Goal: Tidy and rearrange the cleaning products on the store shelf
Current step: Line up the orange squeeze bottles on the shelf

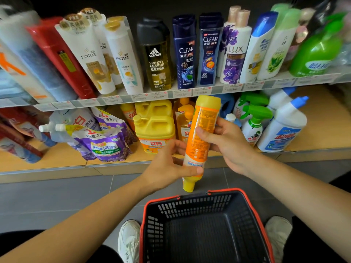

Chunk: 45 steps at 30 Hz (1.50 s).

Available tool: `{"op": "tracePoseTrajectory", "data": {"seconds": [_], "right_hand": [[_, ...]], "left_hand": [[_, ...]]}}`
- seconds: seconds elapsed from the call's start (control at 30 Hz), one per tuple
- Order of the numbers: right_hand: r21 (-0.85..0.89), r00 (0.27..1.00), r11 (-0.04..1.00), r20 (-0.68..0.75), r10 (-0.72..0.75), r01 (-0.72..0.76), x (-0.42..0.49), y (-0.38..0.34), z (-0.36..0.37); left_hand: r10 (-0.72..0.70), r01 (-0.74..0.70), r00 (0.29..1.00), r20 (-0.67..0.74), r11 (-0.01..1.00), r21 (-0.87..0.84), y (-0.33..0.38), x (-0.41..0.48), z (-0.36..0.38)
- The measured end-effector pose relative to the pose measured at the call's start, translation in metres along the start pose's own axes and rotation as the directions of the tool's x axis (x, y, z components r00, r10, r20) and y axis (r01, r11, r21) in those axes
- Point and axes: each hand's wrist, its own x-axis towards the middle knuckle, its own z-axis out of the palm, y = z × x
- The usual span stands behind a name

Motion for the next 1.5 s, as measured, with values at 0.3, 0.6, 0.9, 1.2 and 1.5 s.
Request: {"op": "tracePoseTrajectory", "data": {"seconds": [0.3, 0.6, 0.9, 1.2, 1.5], "right_hand": [[0.035, 0.994, 0.995, 0.068, 0.088, -0.091, 0.007, -0.011, -0.01], [0.049, 0.994, 0.994, 0.055, 0.093, -0.096, 0.007, -0.006, -0.006], [0.041, 0.997, 0.997, 0.042, 0.069, -0.07, 0.006, -0.008, -0.003], [0.048, 0.998, 0.997, -0.017, 0.062, -0.061, 0.005, -0.009, -0.002], [0.123, 0.999, 0.991, 0.011, 0.048, -0.049, 0.012, -0.014, -0.005]], "left_hand": [[-0.105, 0.102, 0.994, 0.008, 0.945, -0.311, -0.006, 0.002, -0.002], [-0.011, 0.007, 1.0, -0.012, 0.965, -0.262, -0.004, 0.001, -0.003], [-0.013, 0.029, 0.999, 0.042, 0.915, -0.402, -0.007, 0.002, -0.003], [-0.024, 0.031, 0.999, 0.027, 0.947, -0.32, -0.005, 0.009, -0.011], [-0.144, 0.206, 0.976, 0.163, 0.854, -0.478, -0.002, 0.012, -0.016]]}}
